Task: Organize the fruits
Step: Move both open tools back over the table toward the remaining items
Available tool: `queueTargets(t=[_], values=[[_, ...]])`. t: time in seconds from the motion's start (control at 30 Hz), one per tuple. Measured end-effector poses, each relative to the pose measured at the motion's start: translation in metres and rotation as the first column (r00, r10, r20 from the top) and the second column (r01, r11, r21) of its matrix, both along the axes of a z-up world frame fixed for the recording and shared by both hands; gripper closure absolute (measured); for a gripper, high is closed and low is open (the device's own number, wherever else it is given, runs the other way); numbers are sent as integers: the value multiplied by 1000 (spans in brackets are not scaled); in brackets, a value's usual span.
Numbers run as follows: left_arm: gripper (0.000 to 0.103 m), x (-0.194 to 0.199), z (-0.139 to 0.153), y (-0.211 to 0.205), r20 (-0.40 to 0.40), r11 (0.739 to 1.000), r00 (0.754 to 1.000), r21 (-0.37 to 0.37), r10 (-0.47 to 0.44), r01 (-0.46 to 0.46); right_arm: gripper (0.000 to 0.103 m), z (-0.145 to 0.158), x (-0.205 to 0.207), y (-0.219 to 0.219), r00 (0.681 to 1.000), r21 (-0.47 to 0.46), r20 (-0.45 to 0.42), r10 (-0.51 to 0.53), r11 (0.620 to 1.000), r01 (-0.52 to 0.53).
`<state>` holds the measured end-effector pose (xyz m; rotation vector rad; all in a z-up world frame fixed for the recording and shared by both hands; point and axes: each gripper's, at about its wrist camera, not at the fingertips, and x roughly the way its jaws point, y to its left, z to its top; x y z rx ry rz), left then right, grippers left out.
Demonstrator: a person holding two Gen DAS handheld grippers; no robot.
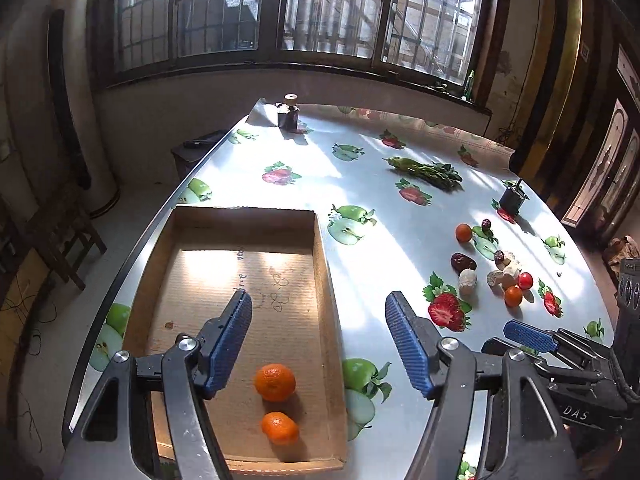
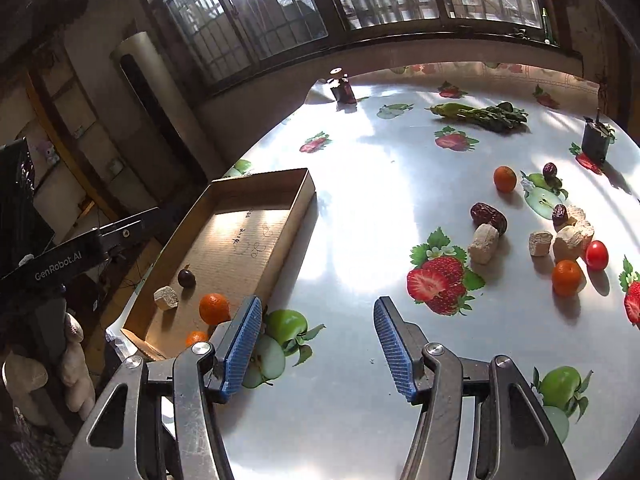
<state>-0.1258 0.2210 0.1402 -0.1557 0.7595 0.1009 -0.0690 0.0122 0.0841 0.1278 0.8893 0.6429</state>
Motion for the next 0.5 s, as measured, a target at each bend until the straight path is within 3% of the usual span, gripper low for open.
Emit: queueTargets(t=[0.2,0.3,0.5], values=[[30,3,-1,-64,11,990,990,-18,-137,138,36,10,8,-63,991,-49,16,-129,990,130],[29,11,-5,-89,-24,986,986,5,-164,165,33,6,14,-90,986,-35,15,-167,985,168],[29,29,-2,-120,-13,982,982,-11,-190,190,33,13,45,-126,971,-3,-1,-237,971,237]])
